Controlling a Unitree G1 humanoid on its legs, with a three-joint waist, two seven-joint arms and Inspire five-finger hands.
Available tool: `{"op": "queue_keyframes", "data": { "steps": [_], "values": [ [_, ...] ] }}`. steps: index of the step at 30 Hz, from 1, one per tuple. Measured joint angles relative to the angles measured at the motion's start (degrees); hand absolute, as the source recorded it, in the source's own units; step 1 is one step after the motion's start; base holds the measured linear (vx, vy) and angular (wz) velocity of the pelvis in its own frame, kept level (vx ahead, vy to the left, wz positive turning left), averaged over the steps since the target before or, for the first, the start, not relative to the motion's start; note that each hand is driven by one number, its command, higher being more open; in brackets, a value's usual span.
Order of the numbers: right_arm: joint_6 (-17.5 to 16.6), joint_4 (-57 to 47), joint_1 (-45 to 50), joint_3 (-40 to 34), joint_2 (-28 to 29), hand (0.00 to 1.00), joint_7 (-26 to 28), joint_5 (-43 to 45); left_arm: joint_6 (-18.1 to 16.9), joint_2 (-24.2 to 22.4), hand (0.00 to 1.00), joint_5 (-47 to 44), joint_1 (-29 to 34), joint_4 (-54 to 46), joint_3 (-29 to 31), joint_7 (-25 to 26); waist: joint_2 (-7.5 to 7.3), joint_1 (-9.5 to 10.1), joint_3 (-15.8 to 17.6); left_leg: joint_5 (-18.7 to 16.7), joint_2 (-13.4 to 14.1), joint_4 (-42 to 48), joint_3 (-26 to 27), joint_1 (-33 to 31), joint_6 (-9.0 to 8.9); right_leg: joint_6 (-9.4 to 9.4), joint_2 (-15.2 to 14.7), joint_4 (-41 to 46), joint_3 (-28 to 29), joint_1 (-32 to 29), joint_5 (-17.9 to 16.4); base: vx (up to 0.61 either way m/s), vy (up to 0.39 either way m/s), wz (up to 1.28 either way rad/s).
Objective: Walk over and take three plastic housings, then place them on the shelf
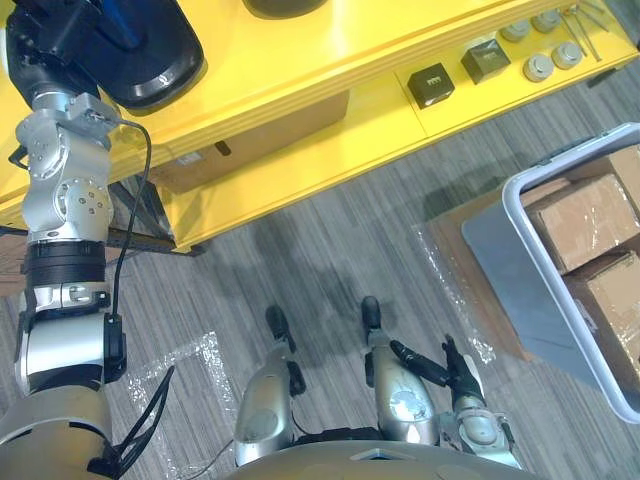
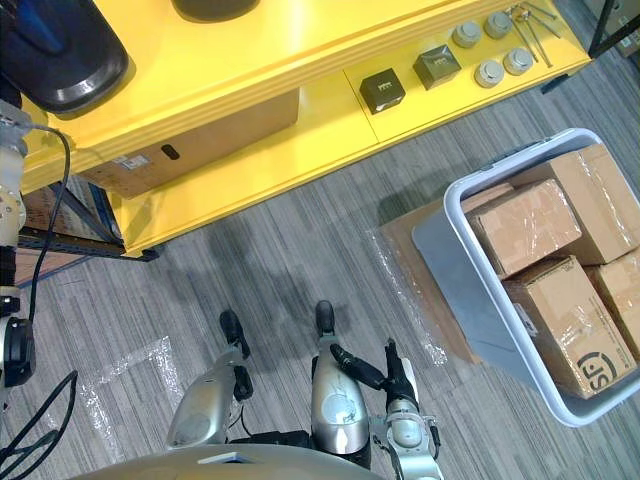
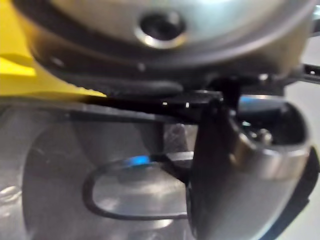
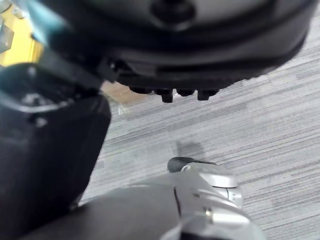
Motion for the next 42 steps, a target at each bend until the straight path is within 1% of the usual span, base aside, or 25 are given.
{"op": "queue_keyframes", "data": {
  "steps": [3,5,7,11,14,18,21,22,23,24,29,31,33,36,39,42],
  "values": [
    [0.4,0.0,-0.5,0.4,0.0,1.0,0.0,1.1,-0.9,1.3,0.0,0.0,-2.4,2.4,-0.9,3.5,-0.38,-0.05,0.4,0.0,0.4,0.0,0.1,-0.7,-0.03,-0.19,0.4,0.7,0.1,-1.1,-0.1,0.01,-0.012,-0.03],
    [0.5,0.0,-0.8,0.7,0.0,1.0,-0.1,1.6,-0.9,1.9,0.0,0.2,-3.7,3.5,-0.9,5.0,-0.67,-0.06,0.9,0.1,0.5,0.0,0.1,-0.8,-0.1,-0.29,0.5,1.0,0.1,-1.3,-0.2,0.0,-0.007,-0.02],
    [0.7,0.0,-0.9,1.1,-0.1,1.0,-0.8,1.7,-1.0,2.7,0.0,2.4,-4.3,4.7,-0.9,6.8,-0.76,-0.1,0.9,0.1,0.6,0.0,0.1,-1.2,-0.12,-0.29,0.6,1.0,0.1,-1.7,-0.3,0.0,0.0,0.0],
    [0.9,0.0,-1.0,1.5,-0.1,1.0,-1.6,1.7,-0.7,4.3,0.0,4.1,-5.5,7.7,-0.9,8.6,-0.95,0.01,1.0,0.2,0.6,0.0,-0.1,-1.4,-0.09,-0.33,0.6,1.1,0.0,-1.9,-0.3,0.03,0.003,0.02],
    [1.2,0.0,-1.0,1.7,-0.1,1.0,-2.0,2.5,-0.1,5.7,0.0,4.1,-5.6,10.1,-0.9,8.4,-0.99,0.03,1.1,0.2,0.6,0.0,-0.3,-1.4,-0.09,-0.26,0.5,1.7,-0.2,-2.0,-0.7,0.04,0.003,0.04],
    [1.7,0.0,-1.1,1.7,-0.1,1.0,-2.0,2.9,2.8,7.1,0.0,4.1,-5.5,11.7,-0.9,7.6,-1.0,0.17,1.1,0.2,0.6,0.0,-0.6,-1.4,-0.11,-0.34,0.5,2.0,-0.5,-1.9,-1.1,0.02,0.0,0.04],
    [2.2,0.0,-1.1,1.7,-0.2,1.0,-2.0,3.1,4.6,7.7,0.0,4.8,-5.5,12.0,-0.8,5.6,-1.0,0.35,1.1,0.2,0.6,0.0,-0.8,-1.4,-0.14,-0.4,0.5,2.1,-0.7,-1.8,-1.2,0.02,0.004,0.04],
    [2.5,0.0,-1.3,1.7,-0.2,1.0,-2.0,3.1,6.1,8.6,0.0,6.6,-5.4,12.0,-0.9,4.3,-1.01,0.26,1.1,0.3,0.6,0.0,-0.9,-1.4,-0.16,-0.4,0.5,2.2,-0.8,-1.8,-1.2,0.0,0.0,0.0],
    [2.6,0.0,-1.3,1.7,-0.2,1.0,-2.0,3.2,6.7,8.8,0.0,7.1,-5.4,12.0,-0.9,4.0,-1.01,0.24,1.1,0.3,0.6,0.0,-0.8,-1.4,-0.16,-0.4,0.5,2.2,-0.7,-1.8,-1.2,0.0,0.0,0.0],
    [2.7,0.0,-1.4,1.7,-0.2,1.0,-2.0,3.4,7.1,8.9,1.0,8.9,-5.4,12.1,-0.9,3.6,-1.01,0.2,1.1,0.3,0.6,0.0,-0.8,-1.4,-0.17,-0.4,0.5,2.3,-0.7,-1.9,-1.2,0.0,0.0,0.0],
    [2.9,0.0,-1.4,1.8,-0.2,1.0,-1.9,4.1,8.1,9.0,1.0,11.0,-6.0,12.6,-1.0,3.0,-1.01,0.1,1.1,0.3,0.6,0.0,-0.7,-1.4,-0.19,-0.39,0.5,2.5,-0.6,-2.0,-1.2,0.0,0.0,0.0],
    [2.9,0.0,-1.4,1.8,-0.2,1.0,-1.9,4.1,8.5,9.8,1.0,13.2,-6.3,13.6,-2.6,2.9,-1.01,0.0,1.1,0.3,0.6,0.0,-0.6,-1.4,-0.19,-0.38,0.5,2.6,-0.5,-2.2,-1.2,0.01,0.003,-0.04],
    [2.9,-0.1,-1.6,1.8,-0.3,1.0,-1.9,4.5,9.5,11.3,1.0,16.1,-6.5,14.0,-4.4,3.3,-1.02,-0.06,1.1,0.3,0.6,0.0,-0.1,-1.7,-0.19,-0.31,0.5,2.8,0.1,-2.9,-1.1,0.02,0.005,-0.1],
    [2.9,-0.1,-1.6,2.2,-0.3,1.0,-2.0,5.4,10.4,11.4,1.0,19.6,-8.3,15.8,-5.3,4.6,-1.15,-0.62,1.2,0.3,0.6,0.0,0.0,-1.7,-0.19,-0.29,0.5,2.8,0.1,-3.0,-1.1,0.03,0.005,-0.02],
    [2.9,-0.1,-1.8,2.3,-0.3,1.0,-2.0,5.5,10.9,11.7,1.0,20.5,-8.9,16.5,-5.6,6.2,-1.17,-1.35,1.2,0.3,0.6,0.0,0.0,-1.8,-0.19,-0.29,0.5,2.8,0.2,-3.1,-1.1,0.04,0.005,-0.01],
    [2.9,-0.1,-1.9,2.3,-0.3,1.0,-2.0,5.6,11.8,11.7,1.0,22.2,-10.8,18.1,-5.9,7.1,-1.18,-1.41,1.2,0.3,0.7,0.0,0.2,-2.1,-0.19,-0.28,0.6,2.9,0.3,-3.5,-1.1,0.02,0.001,-0.02]
  ]
}}
